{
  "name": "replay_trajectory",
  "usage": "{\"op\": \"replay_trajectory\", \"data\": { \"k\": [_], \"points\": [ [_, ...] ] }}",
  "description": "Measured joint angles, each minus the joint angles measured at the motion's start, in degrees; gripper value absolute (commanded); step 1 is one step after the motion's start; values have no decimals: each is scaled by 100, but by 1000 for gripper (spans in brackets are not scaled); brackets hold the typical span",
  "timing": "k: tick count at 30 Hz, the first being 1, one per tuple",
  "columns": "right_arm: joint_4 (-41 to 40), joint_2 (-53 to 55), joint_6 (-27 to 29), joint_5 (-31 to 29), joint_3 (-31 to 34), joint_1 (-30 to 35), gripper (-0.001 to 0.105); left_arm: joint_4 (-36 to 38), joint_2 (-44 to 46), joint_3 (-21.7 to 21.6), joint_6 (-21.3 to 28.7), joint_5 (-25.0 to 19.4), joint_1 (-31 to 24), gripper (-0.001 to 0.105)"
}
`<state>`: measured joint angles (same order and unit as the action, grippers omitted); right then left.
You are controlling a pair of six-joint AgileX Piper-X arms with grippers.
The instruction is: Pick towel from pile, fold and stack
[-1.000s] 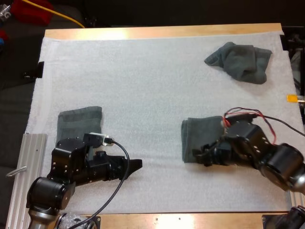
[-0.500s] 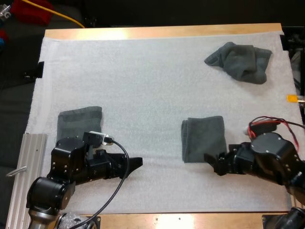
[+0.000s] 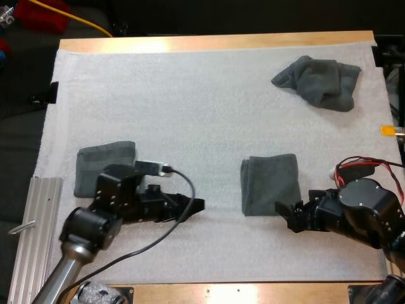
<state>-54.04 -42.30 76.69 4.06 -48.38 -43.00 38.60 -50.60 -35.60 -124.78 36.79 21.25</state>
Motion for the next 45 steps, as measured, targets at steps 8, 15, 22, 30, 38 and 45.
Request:
{"op": "replay_trajectory", "data": {
  "k": [8, 15, 22, 30, 38, 45],
  "points": [
    [-6, 0, 0, 0, 0, 0, 78, -1316, -1435, 0, -626, -172, 804, 71],
    [-6, 0, 0, 0, 0, 0, 78, -2312, -2204, 0, -1129, -242, 875, 71],
    [-6, 0, 0, 0, 0, 0, 78, -3162, -3079, 0, -1695, -478, 875, 71],
    [-6, 0, 0, 0, 0, 0, 78, -3493, -3873, -233, -1842, -492, 875, 71],
    [-6, 0, 0, 0, 0, 0, 78, -3425, -4550, -796, -1883, -315, 883, 71],
    [-6, 0, 0, 0, 0, 0, 78, -2956, -4754, -1073, -2499, -247, 1469, 71]
  ]
}}
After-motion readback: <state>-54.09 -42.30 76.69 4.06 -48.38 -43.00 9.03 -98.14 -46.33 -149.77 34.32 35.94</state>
